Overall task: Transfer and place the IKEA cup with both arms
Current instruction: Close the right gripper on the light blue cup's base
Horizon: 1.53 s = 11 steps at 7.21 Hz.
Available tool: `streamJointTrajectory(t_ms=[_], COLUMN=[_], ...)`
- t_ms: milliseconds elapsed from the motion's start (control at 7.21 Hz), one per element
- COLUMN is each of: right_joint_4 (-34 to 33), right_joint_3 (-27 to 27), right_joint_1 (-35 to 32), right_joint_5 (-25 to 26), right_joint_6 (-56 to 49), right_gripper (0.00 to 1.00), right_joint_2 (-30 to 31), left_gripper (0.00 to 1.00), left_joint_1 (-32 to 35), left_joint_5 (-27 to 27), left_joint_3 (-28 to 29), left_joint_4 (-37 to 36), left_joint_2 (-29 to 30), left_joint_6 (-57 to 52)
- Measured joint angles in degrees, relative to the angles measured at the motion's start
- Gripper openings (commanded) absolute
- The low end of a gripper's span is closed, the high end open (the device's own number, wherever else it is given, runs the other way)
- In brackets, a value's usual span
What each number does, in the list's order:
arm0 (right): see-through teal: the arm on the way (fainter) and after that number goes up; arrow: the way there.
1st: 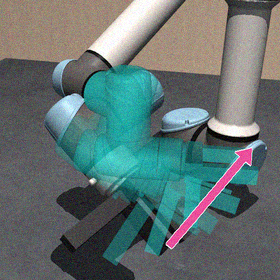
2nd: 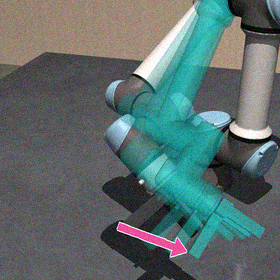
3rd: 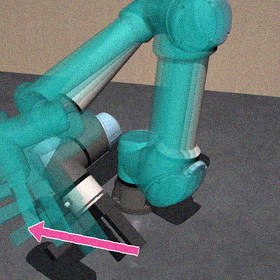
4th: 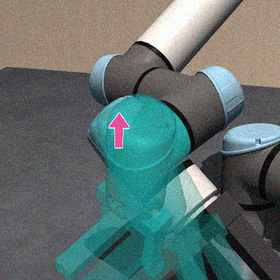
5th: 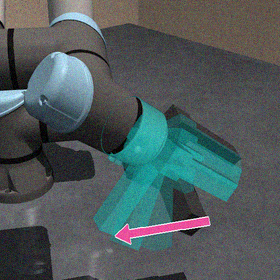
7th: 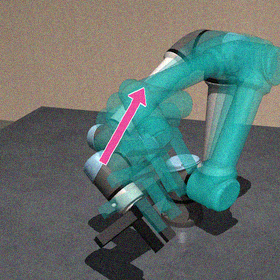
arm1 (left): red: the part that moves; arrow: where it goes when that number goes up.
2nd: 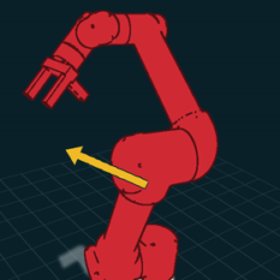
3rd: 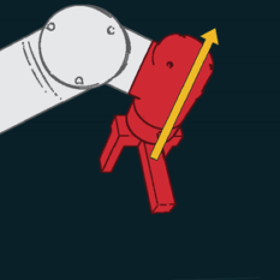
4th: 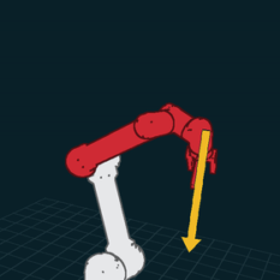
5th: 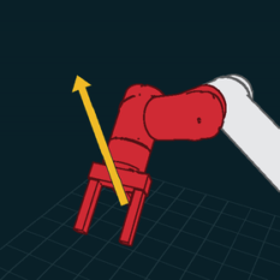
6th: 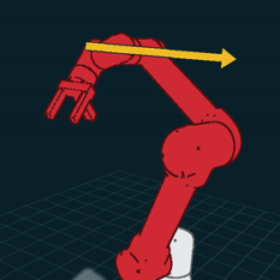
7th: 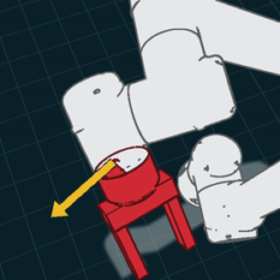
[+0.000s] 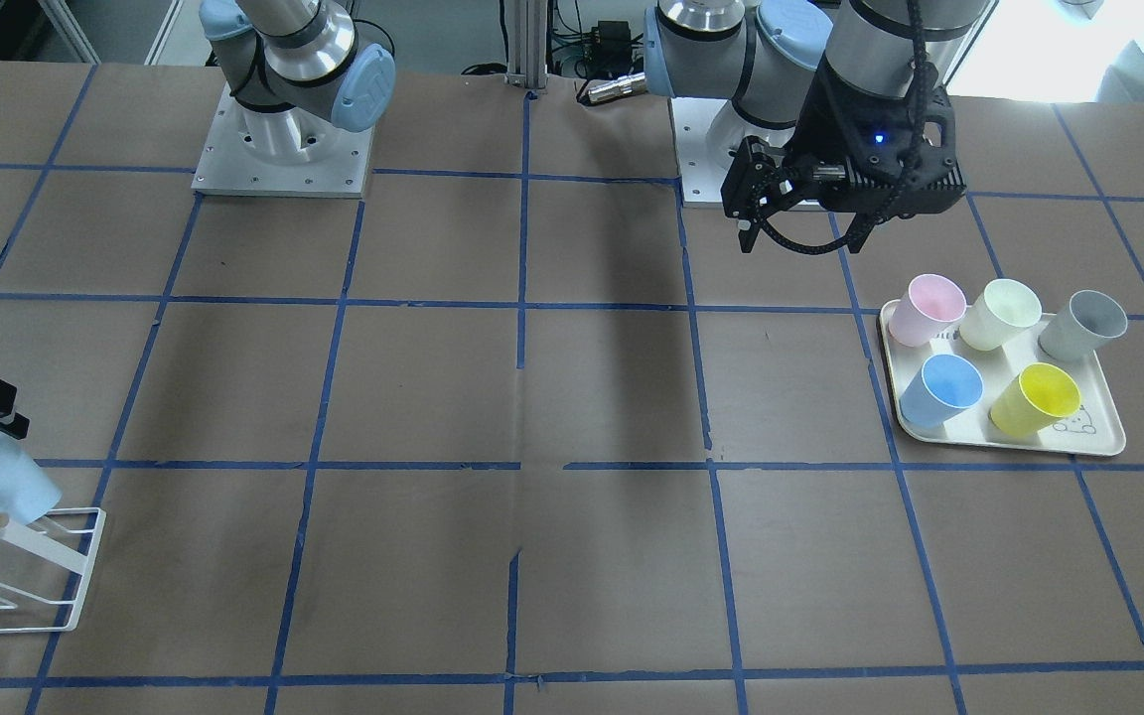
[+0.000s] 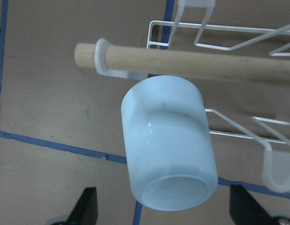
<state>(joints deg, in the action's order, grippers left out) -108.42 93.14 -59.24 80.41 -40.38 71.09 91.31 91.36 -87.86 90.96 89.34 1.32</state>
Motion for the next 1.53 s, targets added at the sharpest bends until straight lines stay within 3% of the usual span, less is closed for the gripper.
streamJointTrajectory(t_ms=[694, 1110, 1249, 1526], right_joint_4=[-2.6, -2.8, -2.8, -2.6], right_joint_3=[0.3, -0.2, -0.2, -0.4], right_joint_1=[0.0, 0.0, 0.0, 0.0], right_joint_5=[-0.5, -0.6, -0.6, -0.7], right_joint_6=[0.2, 0.3, 0.4, 0.5], right_gripper=[0.85, 0.45, 0.38, 0.38], right_joint_2=[-1.5, -1.5, -1.4, -1.0], left_gripper=[1.0, 1.0, 1.0, 1.0], left_joint_1=[0.2, 0.0, 0.1, 0.2], left_joint_5=[-0.1, 0.0, 0.0, 0.0], left_joint_3=[0.1, 0.4, 0.4, 0.3], left_joint_4=[0.0, 0.0, 0.0, -0.1], left_joint_2=[-0.5, 0.1, 0.3, 0.3], left_joint_6=[0.1, 0.0, 0.0, 0.0])
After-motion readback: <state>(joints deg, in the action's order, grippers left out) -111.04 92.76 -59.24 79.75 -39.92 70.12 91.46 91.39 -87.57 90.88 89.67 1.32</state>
